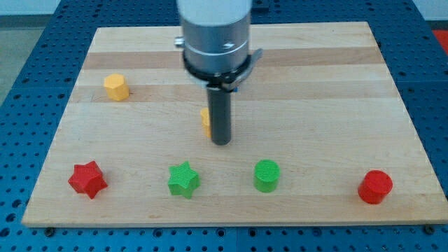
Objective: Place the yellow blocks to the center left
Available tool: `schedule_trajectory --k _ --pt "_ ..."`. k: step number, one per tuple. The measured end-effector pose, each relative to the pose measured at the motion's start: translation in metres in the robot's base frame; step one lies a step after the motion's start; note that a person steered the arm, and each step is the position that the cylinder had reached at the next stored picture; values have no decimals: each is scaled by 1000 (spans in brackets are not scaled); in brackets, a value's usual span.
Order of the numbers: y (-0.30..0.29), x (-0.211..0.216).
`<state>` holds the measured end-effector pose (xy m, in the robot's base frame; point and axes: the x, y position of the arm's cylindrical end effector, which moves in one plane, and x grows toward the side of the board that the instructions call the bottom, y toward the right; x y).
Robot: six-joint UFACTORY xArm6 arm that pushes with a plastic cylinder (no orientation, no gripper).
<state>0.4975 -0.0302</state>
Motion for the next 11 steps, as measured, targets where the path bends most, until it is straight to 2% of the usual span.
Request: schedule_trajectory --k 1,3,4,5,6,8,9,10,11 --pt "-49 -13" --pt "23 -13" --pt "55 -28" --pt "7 -70" --pt "-113 -63" --pt "-64 -65" --pt "-60 -91" --pt "-82 -99" --pt "-55 -113"
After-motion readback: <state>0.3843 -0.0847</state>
